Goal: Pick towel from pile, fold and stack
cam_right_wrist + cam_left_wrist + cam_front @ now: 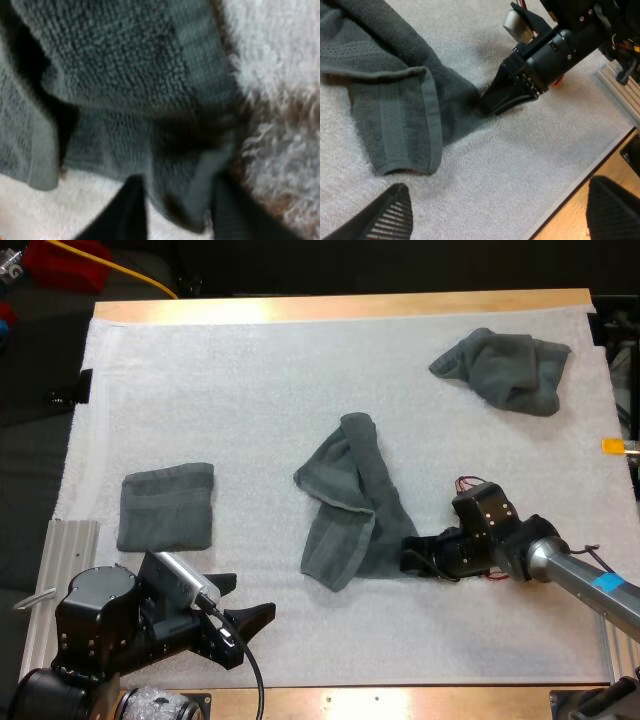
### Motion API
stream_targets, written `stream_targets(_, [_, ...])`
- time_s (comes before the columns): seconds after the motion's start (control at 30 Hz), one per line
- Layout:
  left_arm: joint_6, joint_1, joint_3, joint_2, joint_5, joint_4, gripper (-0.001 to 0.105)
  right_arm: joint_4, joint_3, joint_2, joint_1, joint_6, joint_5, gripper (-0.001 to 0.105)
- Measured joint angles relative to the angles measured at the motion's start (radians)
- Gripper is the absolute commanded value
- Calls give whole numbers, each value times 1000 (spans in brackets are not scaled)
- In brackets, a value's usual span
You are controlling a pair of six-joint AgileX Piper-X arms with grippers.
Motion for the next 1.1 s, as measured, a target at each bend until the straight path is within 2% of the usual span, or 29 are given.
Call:
stream_targets(0.07, [0, 0, 0, 0, 0, 0, 69, -1, 0, 0, 0, 2, -1, 1])
stream_targets(0.37, [0, 0, 0, 0, 0, 0, 69, -50, 3, -127, 0, 4, -3, 1])
stream_targets(0.57, [0, 0, 0, 0, 0, 0, 69, -63, -6, -232, 0, 14, -54, 1])
stream_targets(0.8, [0, 0, 0, 0, 0, 0, 69, -71, -155, -276, 5, 47, -131, 1])
stream_targets(0.93, [0, 0, 0, 0, 0, 0, 69, -77, -239, -276, 51, 49, -140, 1])
stream_targets(1.1, [0, 0, 0, 0, 0, 0, 69, -83, -259, -278, 101, 49, -145, 1])
